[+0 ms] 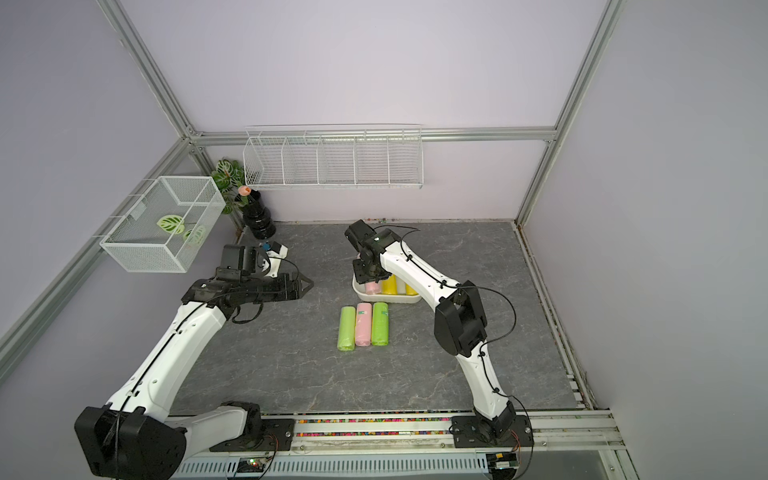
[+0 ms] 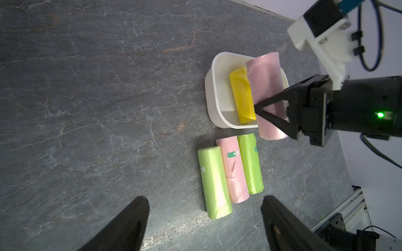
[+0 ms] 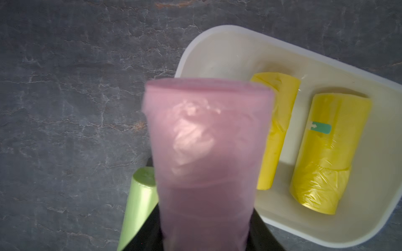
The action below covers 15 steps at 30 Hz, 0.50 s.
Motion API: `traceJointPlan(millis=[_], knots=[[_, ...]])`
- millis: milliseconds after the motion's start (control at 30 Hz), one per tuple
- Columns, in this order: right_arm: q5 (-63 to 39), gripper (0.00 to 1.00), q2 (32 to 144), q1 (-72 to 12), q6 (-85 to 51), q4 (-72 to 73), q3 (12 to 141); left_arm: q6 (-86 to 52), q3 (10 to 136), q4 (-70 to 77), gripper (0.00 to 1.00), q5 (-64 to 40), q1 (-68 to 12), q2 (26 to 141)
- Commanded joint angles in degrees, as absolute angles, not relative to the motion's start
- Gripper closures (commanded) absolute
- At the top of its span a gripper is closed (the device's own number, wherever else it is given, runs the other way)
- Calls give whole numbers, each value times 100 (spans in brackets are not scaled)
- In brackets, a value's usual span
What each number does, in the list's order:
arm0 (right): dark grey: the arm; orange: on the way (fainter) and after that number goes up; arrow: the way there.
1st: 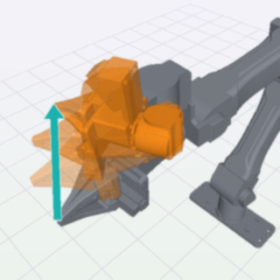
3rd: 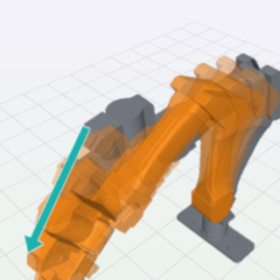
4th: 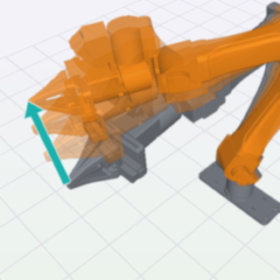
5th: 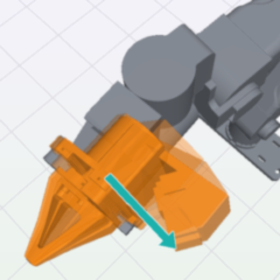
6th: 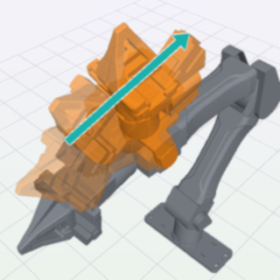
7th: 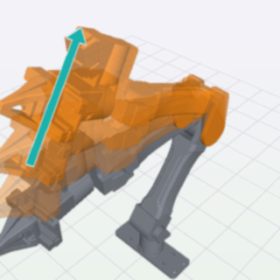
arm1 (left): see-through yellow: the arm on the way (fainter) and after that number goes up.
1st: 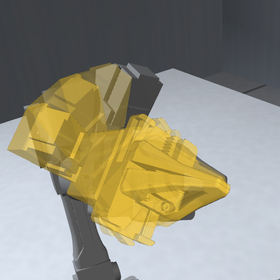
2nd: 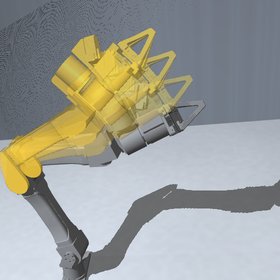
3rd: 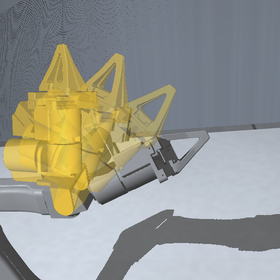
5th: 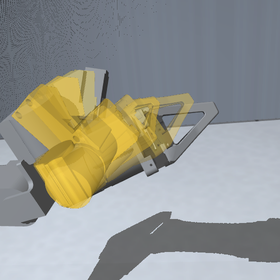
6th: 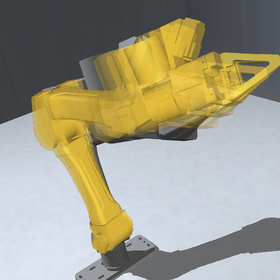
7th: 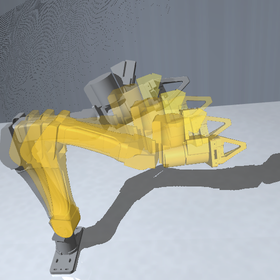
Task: Put the roll of trash bags into the storage box
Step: Place the roll of trash bags in the storage box.
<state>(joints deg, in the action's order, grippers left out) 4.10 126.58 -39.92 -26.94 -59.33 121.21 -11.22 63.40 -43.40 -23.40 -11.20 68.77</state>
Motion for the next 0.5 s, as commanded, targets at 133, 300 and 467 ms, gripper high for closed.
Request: traceJointPlan(millis=[133,300,467], knots=[[-145,80,13056,-3647,-2777,-5773,12453,-988,6278,-4289,13,-2281,-1086,6842],[-246,81,13389,-3641,-2981,-5722,12648,-993,6275,-4288,13,-2276,-1084,6847],[-292,81,13732,-3647,-3104,-5659,12935,-995,6275,-4289,13,-2282,-1084,6854]])
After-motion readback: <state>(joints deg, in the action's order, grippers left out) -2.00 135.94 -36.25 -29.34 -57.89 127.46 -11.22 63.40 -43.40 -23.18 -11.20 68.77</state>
